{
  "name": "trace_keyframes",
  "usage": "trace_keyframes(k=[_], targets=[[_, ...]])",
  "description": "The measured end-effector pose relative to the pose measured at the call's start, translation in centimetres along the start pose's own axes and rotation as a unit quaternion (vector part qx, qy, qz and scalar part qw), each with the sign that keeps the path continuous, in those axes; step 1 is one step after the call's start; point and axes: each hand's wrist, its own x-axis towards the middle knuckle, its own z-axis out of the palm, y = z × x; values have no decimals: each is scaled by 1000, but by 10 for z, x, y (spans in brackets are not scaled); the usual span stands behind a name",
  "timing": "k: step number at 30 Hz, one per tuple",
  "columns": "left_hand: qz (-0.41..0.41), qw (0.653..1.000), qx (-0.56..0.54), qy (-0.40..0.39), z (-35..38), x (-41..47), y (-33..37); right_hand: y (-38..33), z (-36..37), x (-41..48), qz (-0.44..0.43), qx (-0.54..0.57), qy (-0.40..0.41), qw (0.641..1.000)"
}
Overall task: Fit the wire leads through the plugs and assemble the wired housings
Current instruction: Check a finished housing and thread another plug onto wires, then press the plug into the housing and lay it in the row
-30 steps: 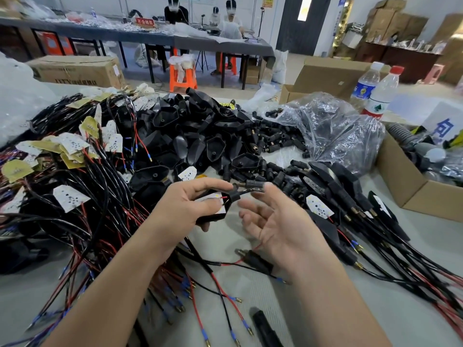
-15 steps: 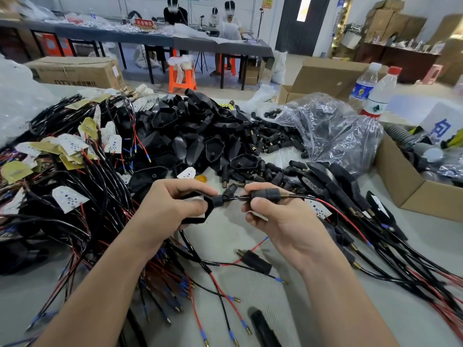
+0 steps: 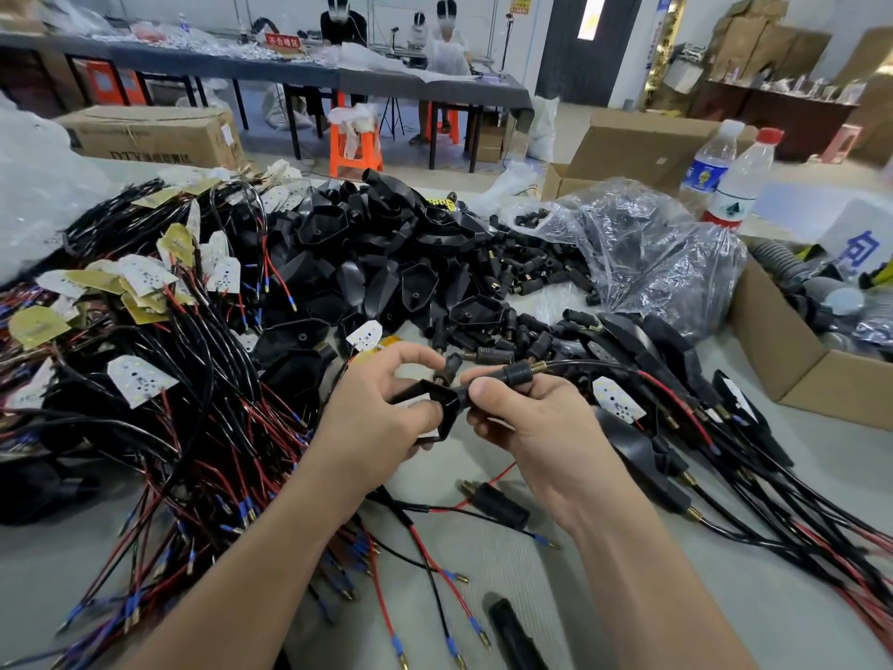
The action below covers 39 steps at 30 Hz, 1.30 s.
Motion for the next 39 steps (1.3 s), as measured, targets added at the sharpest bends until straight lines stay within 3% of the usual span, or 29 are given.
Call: trace_keyframes(k=[4,12,18,29,35,39], targets=[[-8,999,-50,13,4,2,1,-5,-7,0,13,-17,-2,1000],[-4,995,-89,42,-6,6,0,-14,-14,3,64,186,32,980],[26,993,-77,90,-2,5,1,-7,-11,4,29,140,57,988],[112,978,60,164,-1,2,-1,-7,-8,3,13,60,73,996],[72,989,57,114,-7,5,-4,-12,-12,0,-26,17,43,999],[9,998,-20,51,-9,4,-4,-12,-18,-1,-29,-1,6,1000]])
